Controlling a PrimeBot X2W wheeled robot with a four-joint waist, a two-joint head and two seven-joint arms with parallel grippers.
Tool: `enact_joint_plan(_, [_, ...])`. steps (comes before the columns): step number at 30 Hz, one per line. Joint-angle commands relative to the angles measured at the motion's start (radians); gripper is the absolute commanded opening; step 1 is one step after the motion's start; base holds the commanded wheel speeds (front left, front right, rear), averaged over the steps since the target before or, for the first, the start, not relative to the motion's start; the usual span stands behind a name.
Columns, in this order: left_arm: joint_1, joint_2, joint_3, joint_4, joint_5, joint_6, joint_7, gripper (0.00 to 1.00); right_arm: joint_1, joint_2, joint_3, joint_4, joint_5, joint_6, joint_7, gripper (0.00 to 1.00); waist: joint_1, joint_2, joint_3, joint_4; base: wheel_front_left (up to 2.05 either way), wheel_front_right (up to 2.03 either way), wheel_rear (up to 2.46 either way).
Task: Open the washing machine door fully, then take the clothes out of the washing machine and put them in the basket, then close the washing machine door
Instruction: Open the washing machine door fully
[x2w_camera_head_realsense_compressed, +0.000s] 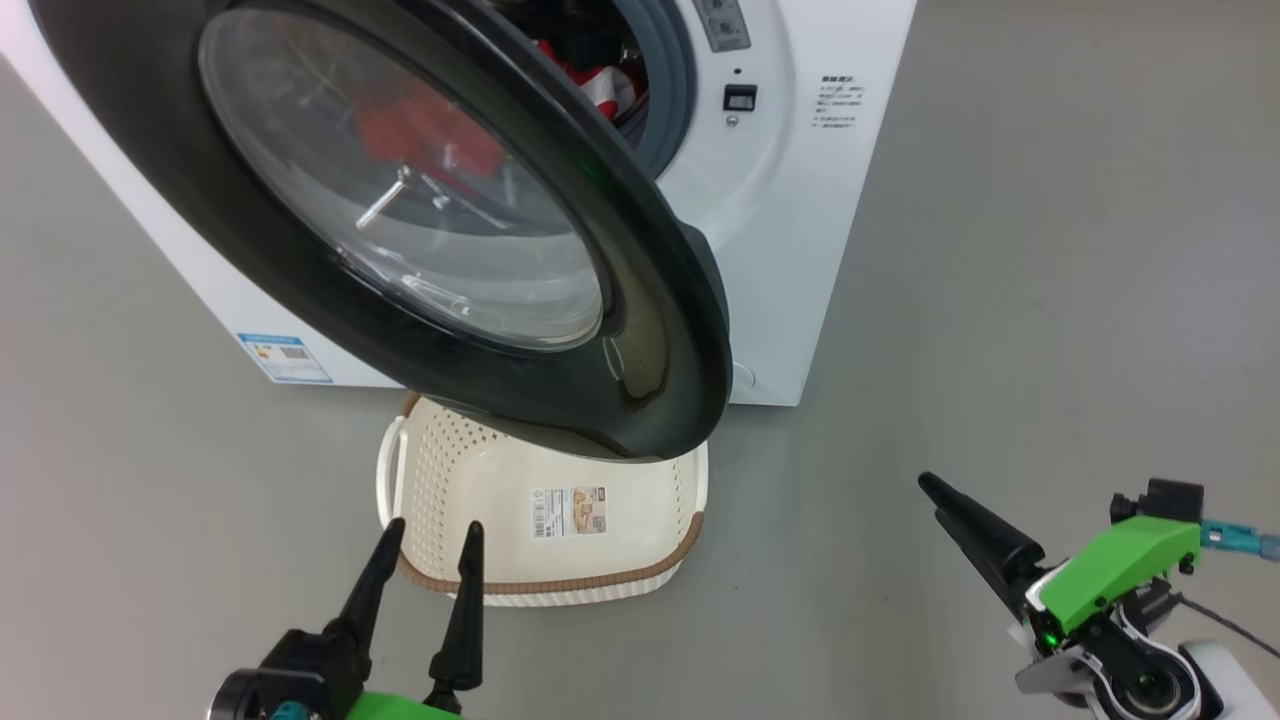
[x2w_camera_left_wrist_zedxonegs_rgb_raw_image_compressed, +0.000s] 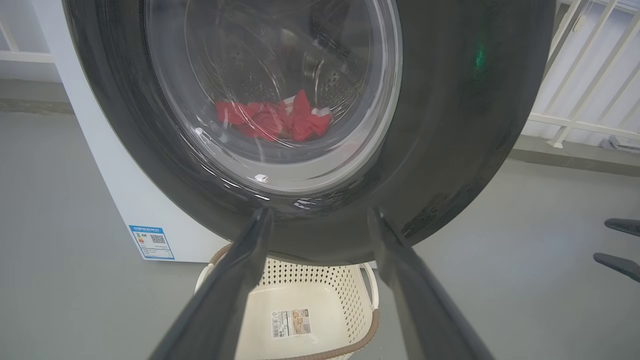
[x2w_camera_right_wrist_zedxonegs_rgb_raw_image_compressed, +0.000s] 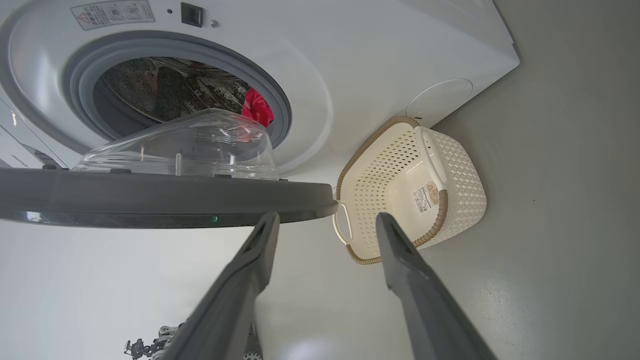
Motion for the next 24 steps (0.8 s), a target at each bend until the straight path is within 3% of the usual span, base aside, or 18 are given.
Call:
enact_joint_plan(1, [0.006,0.009,0.038,-0.019,0.013,-0.002,-0.012,1.0,0.011,-0.015,0.02,-0.025,-0.006,0.001,-0.018,1.0,0.0,0.0,-0.01,-0.011,0.0,0.0,0.0])
enact_joint_plan(12, [0.025,0.009,0.061,-0.013,0.015,-0.008,-0.012,1.0,0.098,-0.074,0.078,-0.032,-0.1,0.001,-0.188,1.0,0.0,0.0,-0.028,-0.042,0.0,0.0,0.0])
enact_joint_plan(24, [0.025,0.009,0.073,-0.004,0.019,-0.012,-0.012,1.0,0.097,-0.173,0.264,-0.017,-0.252,0.001,-0.472,1.0,0.0,0.0,-0.024,-0.053,0.0,0.0,0.0])
